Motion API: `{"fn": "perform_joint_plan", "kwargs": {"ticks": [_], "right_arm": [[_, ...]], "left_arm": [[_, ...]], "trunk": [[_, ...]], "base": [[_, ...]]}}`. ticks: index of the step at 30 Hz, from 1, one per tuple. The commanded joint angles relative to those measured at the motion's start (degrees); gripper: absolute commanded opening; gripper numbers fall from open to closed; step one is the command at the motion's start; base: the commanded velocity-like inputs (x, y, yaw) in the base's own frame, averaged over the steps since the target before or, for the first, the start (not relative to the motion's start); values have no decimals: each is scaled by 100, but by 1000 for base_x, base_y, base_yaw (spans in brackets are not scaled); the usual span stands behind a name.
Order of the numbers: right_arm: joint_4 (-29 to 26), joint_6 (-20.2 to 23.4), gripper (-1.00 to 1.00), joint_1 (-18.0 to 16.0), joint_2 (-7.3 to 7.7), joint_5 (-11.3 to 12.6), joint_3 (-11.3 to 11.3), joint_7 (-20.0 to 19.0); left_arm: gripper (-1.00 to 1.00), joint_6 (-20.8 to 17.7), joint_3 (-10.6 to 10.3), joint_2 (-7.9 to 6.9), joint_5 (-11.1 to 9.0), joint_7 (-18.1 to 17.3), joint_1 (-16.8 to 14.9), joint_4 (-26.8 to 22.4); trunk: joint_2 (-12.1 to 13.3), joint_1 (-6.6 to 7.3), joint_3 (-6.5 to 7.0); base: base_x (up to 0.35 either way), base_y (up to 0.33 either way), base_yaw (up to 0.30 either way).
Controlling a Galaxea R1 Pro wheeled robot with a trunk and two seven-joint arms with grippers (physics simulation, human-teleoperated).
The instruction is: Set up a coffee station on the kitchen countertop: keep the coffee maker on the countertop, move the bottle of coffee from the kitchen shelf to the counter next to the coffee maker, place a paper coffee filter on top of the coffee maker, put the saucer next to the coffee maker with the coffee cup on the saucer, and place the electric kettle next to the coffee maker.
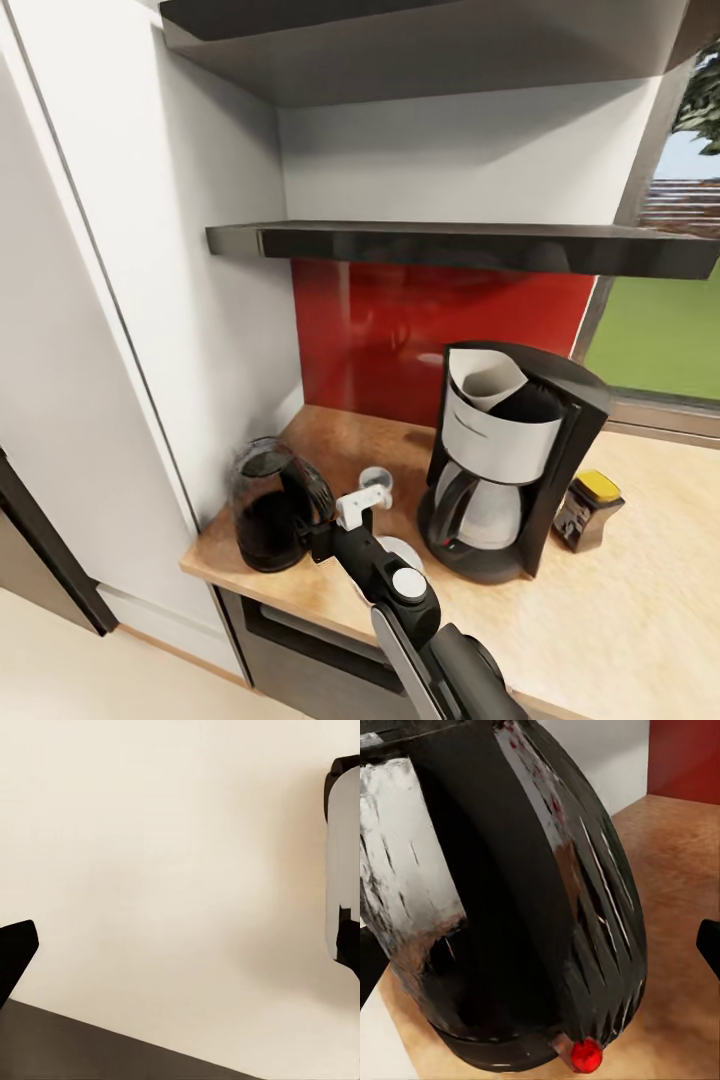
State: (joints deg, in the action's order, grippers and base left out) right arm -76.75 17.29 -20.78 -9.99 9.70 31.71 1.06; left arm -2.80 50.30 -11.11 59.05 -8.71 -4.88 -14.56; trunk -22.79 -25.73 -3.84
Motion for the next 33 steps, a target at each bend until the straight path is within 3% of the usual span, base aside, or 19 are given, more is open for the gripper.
{"fn": "perform_joint_plan", "kwargs": {"ticks": [1,28,29,33], "right_arm": [[-7,28,100,-5,0,41,2,13],[-12,21,100,-5,0,48,2,8],[-18,20,-100,-5,0,49,2,8],[-24,20,-100,-5,0,49,2,8]], "left_arm": [[100,-18,42,3,26,-43,-5,-12],[100,-18,42,3,28,-41,5,-12],[100,-18,42,3,28,-41,5,-12],[100,-18,42,3,28,-37,5,-12]], "trunk": [[-13,-5,-13],[-13,-5,-13],[-13,-5,-13],[-13,-5,-13]], "base": [[166,175,0],[38,48,0],[0,0,0],[0,0,0]]}}
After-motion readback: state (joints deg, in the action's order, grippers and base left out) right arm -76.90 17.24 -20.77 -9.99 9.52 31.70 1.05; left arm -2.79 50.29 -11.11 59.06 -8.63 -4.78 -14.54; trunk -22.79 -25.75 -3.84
